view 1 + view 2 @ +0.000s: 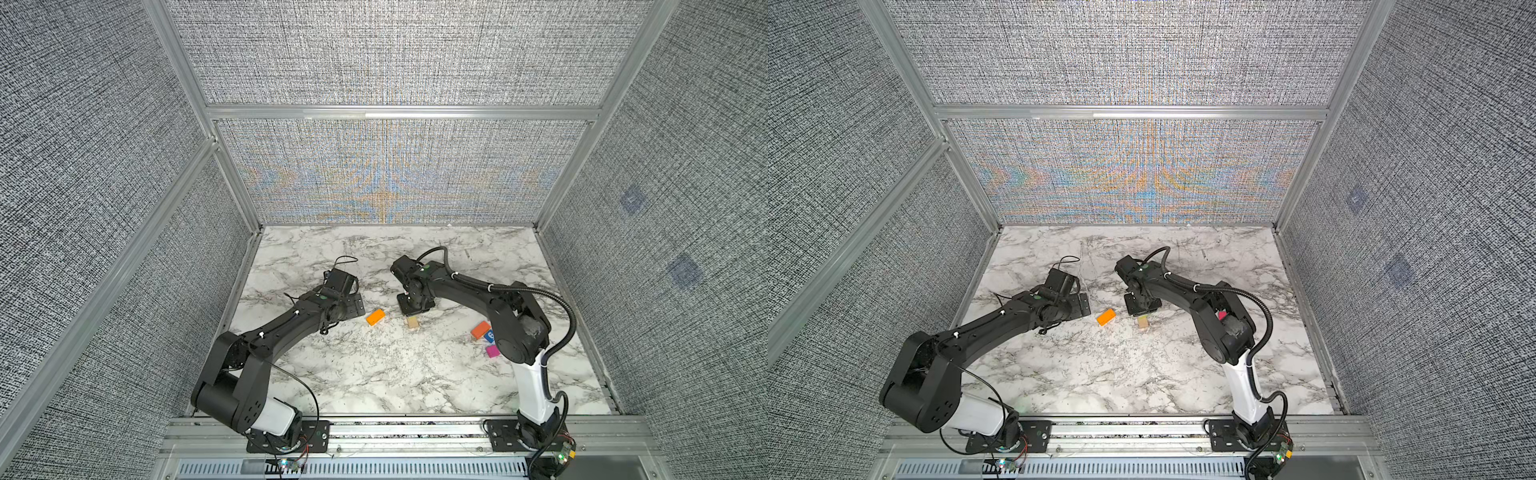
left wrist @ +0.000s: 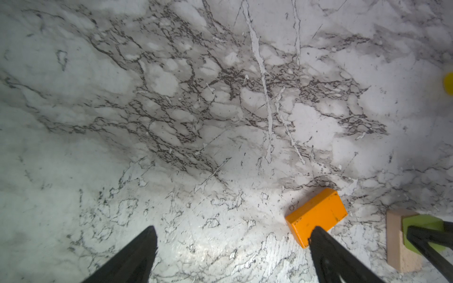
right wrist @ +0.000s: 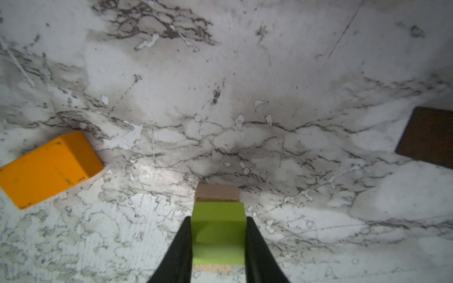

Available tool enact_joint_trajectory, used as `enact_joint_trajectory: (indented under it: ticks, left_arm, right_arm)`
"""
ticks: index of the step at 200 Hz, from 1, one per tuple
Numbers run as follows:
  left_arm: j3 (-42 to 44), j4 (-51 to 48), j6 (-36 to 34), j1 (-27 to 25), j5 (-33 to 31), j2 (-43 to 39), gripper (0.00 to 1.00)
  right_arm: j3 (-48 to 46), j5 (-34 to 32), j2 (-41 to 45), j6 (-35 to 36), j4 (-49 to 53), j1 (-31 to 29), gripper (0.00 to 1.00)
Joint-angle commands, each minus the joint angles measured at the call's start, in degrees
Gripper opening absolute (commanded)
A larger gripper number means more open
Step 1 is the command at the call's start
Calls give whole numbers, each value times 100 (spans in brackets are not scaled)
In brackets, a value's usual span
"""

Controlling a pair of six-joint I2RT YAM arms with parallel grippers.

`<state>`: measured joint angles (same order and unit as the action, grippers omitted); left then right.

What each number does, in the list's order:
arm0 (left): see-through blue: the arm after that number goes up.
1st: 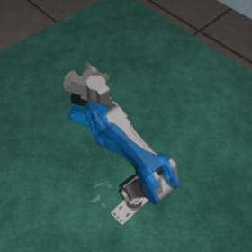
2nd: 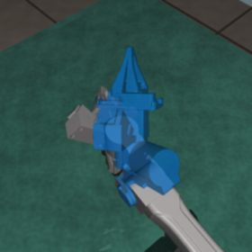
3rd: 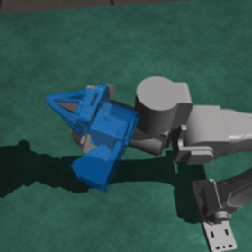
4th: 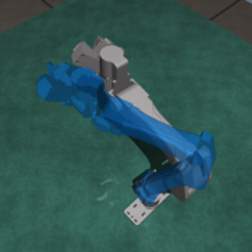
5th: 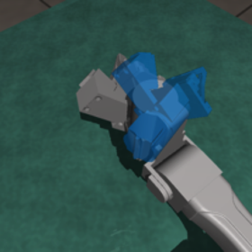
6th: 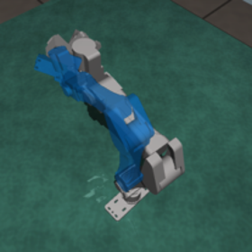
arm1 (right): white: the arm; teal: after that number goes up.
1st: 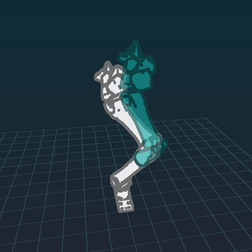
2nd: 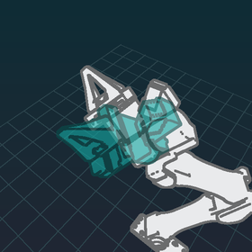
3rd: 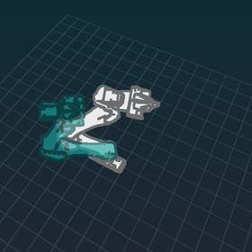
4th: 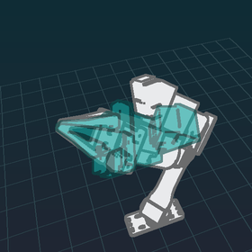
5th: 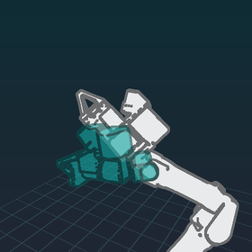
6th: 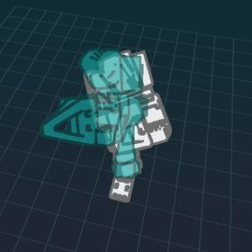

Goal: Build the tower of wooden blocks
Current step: 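Lower the lime-green cube onto the wooden block and open the right gripper, then raise the right gripper and move it toward the pink cube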

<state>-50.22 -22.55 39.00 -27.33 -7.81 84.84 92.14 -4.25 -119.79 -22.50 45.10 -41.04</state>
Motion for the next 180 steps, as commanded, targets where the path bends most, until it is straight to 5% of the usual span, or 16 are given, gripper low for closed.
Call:
enact_joint_trajectory:
  ticks: [1, 59, 128, 180]
  left_arm:
    - [3, -4, -37, -2, -84, -30, 99]
    - [10, 13, -44, 0, -80, -36, 99]
    - [-70, -137, -86, 0, -133, -55, 99]
    - [-528, -521, -477, -24, 145, -15, 99]
  right_arm:
    - [-34, 23, 4, -103, 51, -9, 31]
    - [-69, -8, 32, -241, 62, -15, 35]
    - [-81, -105, 174, -254, 95, -10, 66]
    - [-336, -210, 839, -290, 84, 120, 70]
